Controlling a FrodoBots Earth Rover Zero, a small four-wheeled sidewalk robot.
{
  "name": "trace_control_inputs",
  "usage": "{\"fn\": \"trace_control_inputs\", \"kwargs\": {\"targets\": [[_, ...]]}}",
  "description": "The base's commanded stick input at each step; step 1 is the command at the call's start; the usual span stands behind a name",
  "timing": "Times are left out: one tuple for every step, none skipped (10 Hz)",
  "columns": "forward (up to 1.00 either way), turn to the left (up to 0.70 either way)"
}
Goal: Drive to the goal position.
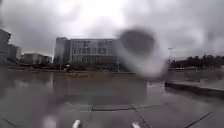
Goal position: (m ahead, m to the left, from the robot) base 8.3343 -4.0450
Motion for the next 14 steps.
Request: {"fn": "trace_control_inputs", "kwargs": {"targets": [[0.7,-0.34],[0.7,-0.33],[0.7,-0.23],[0.7,-0.01],[0.7,0.0],[0.7,0.0],[0.7,0.0],[0.7,0.0],[0.7,0.0],[0.7,0.0],[0.7,0.0],[0.7,0.0],[0.7,0.0],[0.7,-0.04]]}}
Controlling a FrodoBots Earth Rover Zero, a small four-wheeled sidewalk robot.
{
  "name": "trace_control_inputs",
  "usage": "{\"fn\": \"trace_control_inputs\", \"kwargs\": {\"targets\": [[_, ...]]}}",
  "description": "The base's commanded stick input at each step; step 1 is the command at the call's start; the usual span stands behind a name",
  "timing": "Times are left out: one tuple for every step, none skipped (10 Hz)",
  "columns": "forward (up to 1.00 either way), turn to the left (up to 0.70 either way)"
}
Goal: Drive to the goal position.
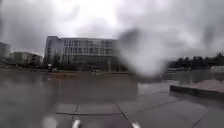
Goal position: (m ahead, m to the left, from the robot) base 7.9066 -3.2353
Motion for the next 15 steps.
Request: {"fn": "trace_control_inputs", "kwargs": {"targets": [[0.7,-0.31],[0.7,-0.31],[0.7,-0.32],[0.7,-0.13],[0.7,-0.01],[0.7,0.0],[0.7,0.0],[0.7,0.0],[0.7,0.0],[0.7,0.0],[0.7,0.0],[0.7,0.0],[0.7,0.0],[0.7,0.0],[0.7,0.0]]}}
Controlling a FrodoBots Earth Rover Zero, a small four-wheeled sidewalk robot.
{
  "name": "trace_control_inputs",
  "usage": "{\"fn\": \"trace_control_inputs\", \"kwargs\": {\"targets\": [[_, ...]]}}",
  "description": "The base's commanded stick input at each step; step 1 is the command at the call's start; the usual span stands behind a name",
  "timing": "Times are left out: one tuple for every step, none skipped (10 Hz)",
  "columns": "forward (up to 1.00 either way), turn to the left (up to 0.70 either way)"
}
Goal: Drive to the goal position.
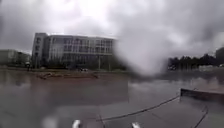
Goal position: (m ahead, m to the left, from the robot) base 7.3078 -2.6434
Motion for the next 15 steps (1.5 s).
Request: {"fn": "trace_control_inputs", "kwargs": {"targets": [[0.7,0.0],[0.7,-0.14],[0.7,-0.33],[0.7,-0.35],[0.7,-0.35],[0.7,-0.35],[0.7,-0.35],[0.7,-0.35],[0.7,-0.35],[0.7,-0.02],[0.7,0.0],[0.7,0.0],[0.7,0.0],[0.7,0.0],[0.7,0.0]]}}
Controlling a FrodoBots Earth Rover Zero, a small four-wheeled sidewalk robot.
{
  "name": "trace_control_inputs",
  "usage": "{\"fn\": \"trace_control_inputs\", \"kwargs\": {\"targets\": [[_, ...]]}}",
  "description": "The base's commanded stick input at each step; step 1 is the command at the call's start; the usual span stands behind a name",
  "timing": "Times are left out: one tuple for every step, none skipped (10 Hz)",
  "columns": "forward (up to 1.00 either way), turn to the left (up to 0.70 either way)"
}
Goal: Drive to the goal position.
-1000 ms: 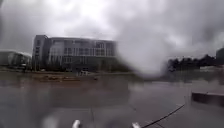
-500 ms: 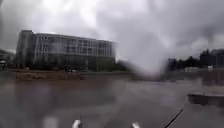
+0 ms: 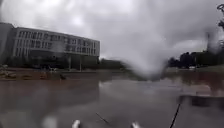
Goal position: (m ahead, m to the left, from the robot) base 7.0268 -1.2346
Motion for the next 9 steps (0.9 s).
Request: {"fn": "trace_control_inputs", "kwargs": {"targets": [[0.7,0.0],[0.7,0.0],[0.7,0.0],[0.7,0.0],[0.7,0.0],[0.7,0.0],[0.7,0.0],[0.7,-0.1],[0.7,-0.26]]}}
